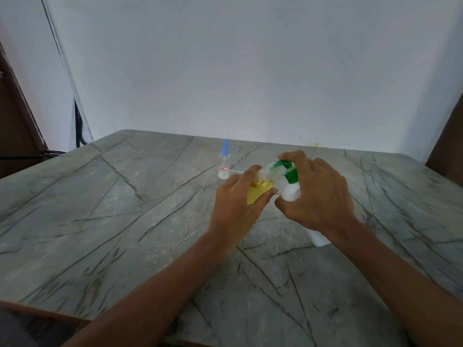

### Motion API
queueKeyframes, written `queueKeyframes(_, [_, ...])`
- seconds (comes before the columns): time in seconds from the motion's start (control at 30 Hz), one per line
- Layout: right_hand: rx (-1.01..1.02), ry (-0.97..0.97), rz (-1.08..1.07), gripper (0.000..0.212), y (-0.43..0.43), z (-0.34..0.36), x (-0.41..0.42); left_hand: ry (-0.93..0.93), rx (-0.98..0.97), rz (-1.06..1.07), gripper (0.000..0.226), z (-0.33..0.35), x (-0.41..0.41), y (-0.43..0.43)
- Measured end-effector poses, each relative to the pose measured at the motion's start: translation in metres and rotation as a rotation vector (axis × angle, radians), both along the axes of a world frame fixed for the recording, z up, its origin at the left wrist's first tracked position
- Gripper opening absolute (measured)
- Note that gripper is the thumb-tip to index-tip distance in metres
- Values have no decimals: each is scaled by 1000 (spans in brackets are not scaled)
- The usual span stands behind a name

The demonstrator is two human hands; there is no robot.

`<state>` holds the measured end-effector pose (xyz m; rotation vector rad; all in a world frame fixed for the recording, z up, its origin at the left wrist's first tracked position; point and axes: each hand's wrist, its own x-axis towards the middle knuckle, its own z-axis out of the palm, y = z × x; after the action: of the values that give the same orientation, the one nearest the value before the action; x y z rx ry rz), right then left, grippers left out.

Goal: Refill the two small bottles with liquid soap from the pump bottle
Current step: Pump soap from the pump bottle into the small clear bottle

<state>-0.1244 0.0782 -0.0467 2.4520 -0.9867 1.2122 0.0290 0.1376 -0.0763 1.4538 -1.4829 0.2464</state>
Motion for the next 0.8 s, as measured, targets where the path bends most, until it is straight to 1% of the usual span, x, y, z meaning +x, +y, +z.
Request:
queueKeyframes(0.13, [-9,30,-23,83,2,0,0,34,-21,-2,54,2,1,1])
queueKeyframes(0.27, [-9,70,-51,102,4,0,1,53,-23,11,54,4,2,2])
queueKeyframes(0.33, [-8,67,-51,106,5,-1,1,54,-17,11,54,4,2,2])
queueKeyframes(0.47, [-7,72,-58,93,4,0,1,56,-11,12,54,4,2,3])
queueKeyframes(0.6, [3,71,-47,89,4,1,2,51,-17,14,53,4,2,2])
queueKeyframes(0.8, [17,21,-22,82,2,1,2,32,-11,5,55,0,2,0])
